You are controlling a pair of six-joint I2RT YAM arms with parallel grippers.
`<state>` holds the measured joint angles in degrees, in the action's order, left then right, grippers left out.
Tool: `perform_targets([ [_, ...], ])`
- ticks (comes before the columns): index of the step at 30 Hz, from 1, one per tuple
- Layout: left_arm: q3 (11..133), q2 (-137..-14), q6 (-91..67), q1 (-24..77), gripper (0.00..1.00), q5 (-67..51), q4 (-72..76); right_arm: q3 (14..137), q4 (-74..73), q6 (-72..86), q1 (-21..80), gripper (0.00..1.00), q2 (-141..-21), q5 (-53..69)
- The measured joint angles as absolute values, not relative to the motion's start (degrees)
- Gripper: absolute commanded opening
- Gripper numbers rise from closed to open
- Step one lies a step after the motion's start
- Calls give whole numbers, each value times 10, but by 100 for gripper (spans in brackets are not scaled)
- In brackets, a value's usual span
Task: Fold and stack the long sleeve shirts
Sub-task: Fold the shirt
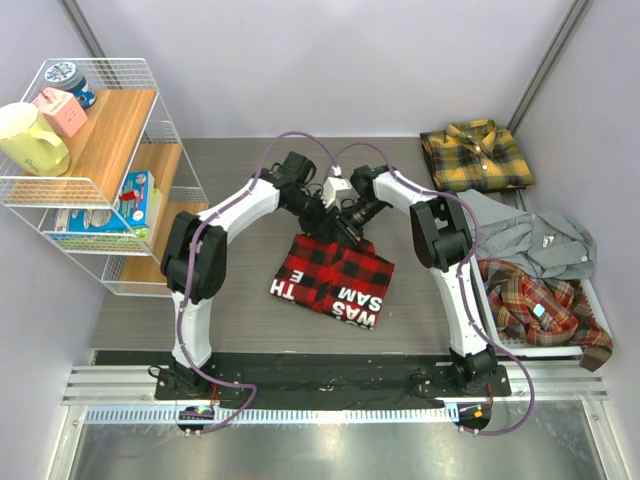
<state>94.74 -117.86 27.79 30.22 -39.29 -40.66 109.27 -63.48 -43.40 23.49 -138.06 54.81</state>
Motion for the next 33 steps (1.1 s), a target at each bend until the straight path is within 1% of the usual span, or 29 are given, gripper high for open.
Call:
perform_targets([
  [5, 914, -1129, 242, 256, 50, -416, -414, 1093, -645, -463, 259, 25, -1381, 557],
  [9, 898, -1106, 249, 220, 52, -433, -457, 1093, -652, -484, 277, 25, -1383, 563],
  [11, 896, -1104, 263, 214, 54, -442, -484, 1093, -656, -493, 283, 27, -1383, 565],
  [14, 887, -1104, 282, 216, 58, -454, -519, 1096, -661, -500, 286, 33, -1383, 563],
  [16, 879, -1104, 290, 217, 59, -462, -535, 1103, -665, -507, 286, 36, -1383, 555],
  [21, 877, -1117, 285, 213, 61, -487, -544, 1130, -667, -510, 274, 37, -1382, 539],
  [26, 901, -1163, 296, 203, 64, -525, -552, 1131, -684, -509, 262, 38, -1378, 527],
  [33, 912, -1191, 314, 202, 64, -551, -548, 1131, -698, -498, 252, 37, -1378, 514],
])
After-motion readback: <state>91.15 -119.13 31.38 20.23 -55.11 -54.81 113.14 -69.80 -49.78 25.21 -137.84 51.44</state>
